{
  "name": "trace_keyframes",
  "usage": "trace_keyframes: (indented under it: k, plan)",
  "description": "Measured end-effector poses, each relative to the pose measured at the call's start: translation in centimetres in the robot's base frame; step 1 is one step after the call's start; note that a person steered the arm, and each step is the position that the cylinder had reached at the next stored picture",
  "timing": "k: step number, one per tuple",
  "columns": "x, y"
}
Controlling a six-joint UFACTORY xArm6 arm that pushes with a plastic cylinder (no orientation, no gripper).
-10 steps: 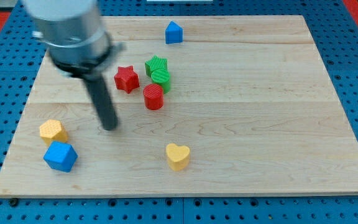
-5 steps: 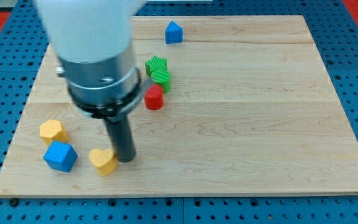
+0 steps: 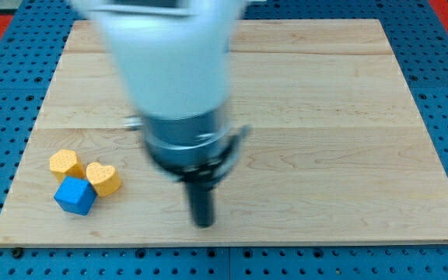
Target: Push the blue triangle in between the yellow blocks
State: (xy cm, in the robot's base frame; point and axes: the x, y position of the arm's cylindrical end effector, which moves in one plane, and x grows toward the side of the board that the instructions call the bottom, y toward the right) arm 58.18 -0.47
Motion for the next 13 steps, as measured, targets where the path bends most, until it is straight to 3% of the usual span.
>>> trace_keyframes:
  k: [1, 2, 3, 4, 6, 7, 9, 11, 12, 13]
  plan:
    - [-5.9, 11.1]
    - [-14.5, 16.1]
    - [-26.5, 14.9]
    - [-35.0, 11.6]
    - [-33.8, -5.8]
    - [-29.1, -11.2]
    - [-24.7, -11.3]
    - [-22.5, -18.3]
    - [-20.5, -18.1]
    - [-24.5, -17.3]
